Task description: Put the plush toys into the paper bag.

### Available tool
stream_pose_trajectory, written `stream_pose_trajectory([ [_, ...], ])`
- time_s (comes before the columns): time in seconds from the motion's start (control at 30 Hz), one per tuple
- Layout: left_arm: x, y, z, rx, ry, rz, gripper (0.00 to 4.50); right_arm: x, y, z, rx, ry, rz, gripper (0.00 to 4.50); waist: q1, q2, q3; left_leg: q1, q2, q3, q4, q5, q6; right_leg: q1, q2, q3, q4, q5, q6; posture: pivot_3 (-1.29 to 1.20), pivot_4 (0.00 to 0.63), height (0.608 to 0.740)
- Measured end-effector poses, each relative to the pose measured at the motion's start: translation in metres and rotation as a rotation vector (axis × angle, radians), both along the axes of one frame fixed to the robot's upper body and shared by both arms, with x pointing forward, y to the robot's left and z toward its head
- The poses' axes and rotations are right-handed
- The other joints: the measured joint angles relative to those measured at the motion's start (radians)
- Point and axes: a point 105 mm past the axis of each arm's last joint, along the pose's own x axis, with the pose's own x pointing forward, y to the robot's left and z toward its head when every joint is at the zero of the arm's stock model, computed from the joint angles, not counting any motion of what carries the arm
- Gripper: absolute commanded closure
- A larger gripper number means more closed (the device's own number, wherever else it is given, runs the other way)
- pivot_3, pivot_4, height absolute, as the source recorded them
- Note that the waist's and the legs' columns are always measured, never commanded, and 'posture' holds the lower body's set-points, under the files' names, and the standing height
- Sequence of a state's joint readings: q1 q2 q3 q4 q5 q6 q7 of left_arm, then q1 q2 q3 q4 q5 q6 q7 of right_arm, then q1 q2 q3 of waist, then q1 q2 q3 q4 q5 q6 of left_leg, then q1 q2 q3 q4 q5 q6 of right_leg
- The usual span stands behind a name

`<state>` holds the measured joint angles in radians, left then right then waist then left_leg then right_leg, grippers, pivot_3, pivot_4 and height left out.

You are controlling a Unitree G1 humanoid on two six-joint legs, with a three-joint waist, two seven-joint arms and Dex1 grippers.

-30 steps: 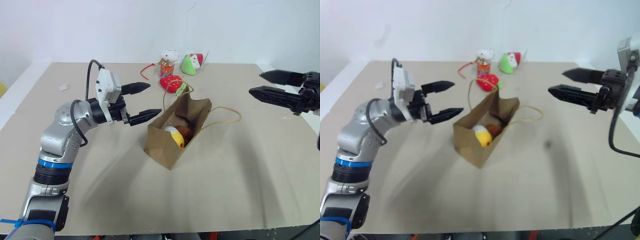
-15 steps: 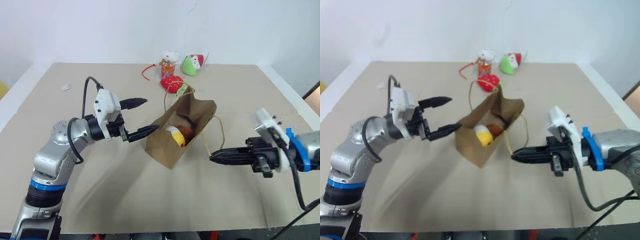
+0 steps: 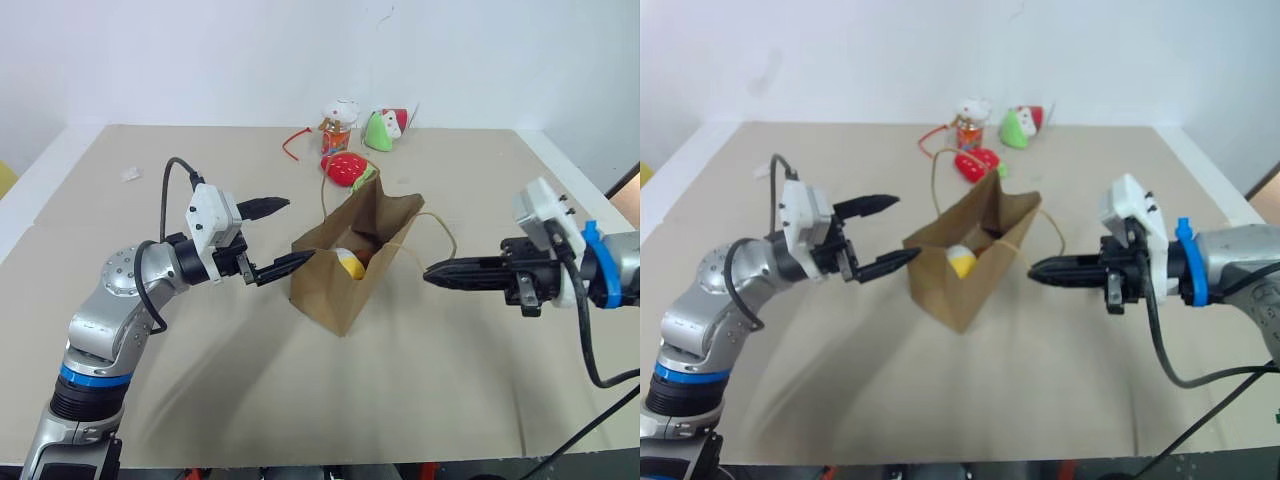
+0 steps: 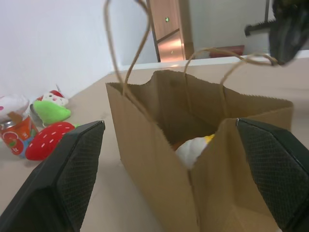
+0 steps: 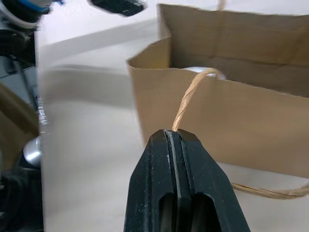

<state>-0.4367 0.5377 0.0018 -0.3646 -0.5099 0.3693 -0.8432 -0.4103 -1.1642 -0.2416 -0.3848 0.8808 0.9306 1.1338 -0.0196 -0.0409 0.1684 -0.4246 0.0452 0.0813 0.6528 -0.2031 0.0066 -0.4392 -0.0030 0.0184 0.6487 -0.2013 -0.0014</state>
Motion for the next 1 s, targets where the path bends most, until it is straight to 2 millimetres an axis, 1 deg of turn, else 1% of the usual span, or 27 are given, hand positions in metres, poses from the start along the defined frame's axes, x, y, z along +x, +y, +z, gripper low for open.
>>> stream_pose_trajectory([
  [0.13, -0.001, -0.002, -0.001, 0.004, 0.003, -0.011, 0.00, 0.008, -0.014, 0.007, -0.004, -0.019, -0.062, 4.45, 0.000, 0.000, 0.000, 0.000, 0.000, 0.000, 0.000, 0.000, 0.000, 0.000, 0.000, 0.000, 0.000, 0.000, 0.000, 0.00, 0.150, 0.740],
  [0.23, -0.002, -0.005, -0.003, 0.006, 0.004, -0.026, 0.00, 0.008, -0.017, 0.013, 0.022, -0.016, -0.085, 4.45, 0.000, 0.000, 0.000, 0.000, 0.000, 0.000, 0.000, 0.000, 0.000, 0.000, 0.000, 0.000, 0.000, 0.000, 0.000, 0.00, 0.150, 0.740],
  [0.27, -0.002, -0.005, -0.003, 0.007, 0.004, -0.027, 0.00, 0.008, -0.017, 0.013, 0.024, -0.015, -0.085, 3.87, 0.000, 0.000, 0.000, 0.000, 0.001, 0.000, 0.000, 0.000, 0.000, 0.000, 0.000, 0.000, 0.000, 0.000, 0.000, 0.00, 0.150, 0.740],
  [0.37, -0.003, -0.008, -0.004, 0.011, 0.001, -0.041, 0.00, 0.006, -0.016, 0.013, 0.057, 0.040, -0.098, 3.29, 0.000, 0.000, 0.000, 0.000, 0.001, 0.000, 0.000, 0.000, 0.000, 0.000, 0.000, 0.000, 0.000, 0.000, 0.000, 0.00, 0.150, 0.740],
  [0.4, -0.003, -0.008, -0.004, 0.013, 0.000, -0.041, 0.00, 0.006, -0.015, 0.013, 0.059, 0.040, -0.099, 2.74, 0.000, 0.000, 0.000, 0.000, 0.000, 0.000, 0.000, 0.000, 0.000, 0.000, 0.000, 0.000, 0.000, 0.000, 0.000, 0.00, 0.150, 0.740],
  [0.47, -0.003, -0.008, -0.005, 0.016, -0.002, -0.043, 0.00, 0.006, -0.013, 0.012, 0.056, 0.025, -0.096, 2.04, 0.000, 0.000, 0.000, 0.000, 0.000, 0.000, 0.000, 0.000, 0.000, 0.000, 0.000, 0.000, 0.000, 0.000, 0.000, 0.00, 0.150, 0.740],
  [0.53, -0.004, -0.009, -0.005, 0.018, -0.003, -0.047, 0.00, 0.005, -0.014, 0.011, 0.049, 0.021, -0.096, 2.04, 0.000, 0.000, 0.000, 0.000, 0.000, 0.000, 0.000, 0.000, 0.000, 0.000, 0.000, 0.000, 0.000, 0.000, 0.000, 0.00, 0.150, 0.740],
  [0.67, -0.002, -0.009, -0.006, 0.026, -0.004, -0.049, 0.00, 0.004, -0.024, 0.013, 0.028, 0.012, -0.121, 2.04, 0.001, 0.000, 0.000, 0.000, 0.000, 0.001, 0.000, 0.000, 0.000, 0.000, 0.000, 0.000, 0.000, 0.000, 0.000, 0.00, 0.150, 0.740],
  [0.77, -0.002, -0.009, -0.007, 0.029, -0.007, -0.050, 0.00, 0.005, -0.038, 0.023, 0.024, -0.006, -0.164, 2.04, 0.001, 0.000, 0.000, 0.000, 0.000, 0.001, 0.000, 0.000, 0.000, 0.000, 0.000, 0.000, 0.000, 0.000, 0.000, 0.00, 0.150, 0.740],
  [0.83, -0.001, -0.008, -0.008, 0.032, -0.005, -0.048, 0.00, 0.008, -0.052, 0.031, 0.056, -0.018, -0.211, 2.04, 0.001, 0.000, 0.000, 0.000, 0.000, 0.001, 0.000, 0.000, 0.000, 0.000, 0.000, 0.000, 0.000, 0.000, 0.000, 0.00, 0.150, 0.740],
  [0.87, -0.001, -0.008, -0.008, 0.033, -0.005, -0.047, 0.00, 0.009, -0.055, 0.033, 0.066, -0.022, -0.220, 2.04, 0.001, 0.000, 0.000, 0.000, 0.000, 0.001, 0.000, 0.000, 0.000, 0.000, 0.000, 0.001, 0.000, 0.000, 0.000, 0.00, 0.150, 0.740],
  [0.9, -0.001, -0.009, -0.008, 0.034, -0.007, -0.050, 0.00, 0.013, -0.063, 0.035, 0.080, -0.031, -0.250, 2.26, 0.001, 0.000, 0.000, 0.000, 0.000, 0.001, 0.000, 0.000, 0.000, 0.000, 0.000, 0.001, 0.000, 0.000, 0.000, 0.00, 0.150, 0.740],
  [0.93, -0.001, -0.009, -0.008, 0.035, -0.007, -0.051, 0.00, 0.015, -0.068, 0.035, 0.089, -0.034, -0.271, 2.57, 0.001, 0.000, 0.000, 0.000, 0.000, 0.001, 0.000, 0.000, 0.000, 0.000, 0.000, 0.001, 0.000, 0.000, 0.000, 0.00, 0.150, 0.740],
  [0.97, -0.001, -0.009, -0.008, 0.036, -0.007, -0.053, 0.00, 0.019, -0.074, 0.035, 0.098, -0.038, -0.298, 2.66, 0.001, 0.000, 0.000, 0.000, 0.000, 0.001, 0.000, 0.000, 0.000, 0.000, 0.000, 0.001, 0.000, 0.000, 0.000, 0.00, 0.150, 0.740],
  [1.0, -0.001, -0.009, -0.008, 0.036, -0.007, -0.055, 0.00, 0.021, -0.079, 0.034, 0.104, -0.043, -0.316, 3.03, 0.001, 0.000, 0.000, 0.000, 0.000, 0.001, 0.000, 0.000, 0.000, 0.000, 0.000, 0.001, 0.000, 0.000, 0.000, 0.00, 0.150, 0.740],
])
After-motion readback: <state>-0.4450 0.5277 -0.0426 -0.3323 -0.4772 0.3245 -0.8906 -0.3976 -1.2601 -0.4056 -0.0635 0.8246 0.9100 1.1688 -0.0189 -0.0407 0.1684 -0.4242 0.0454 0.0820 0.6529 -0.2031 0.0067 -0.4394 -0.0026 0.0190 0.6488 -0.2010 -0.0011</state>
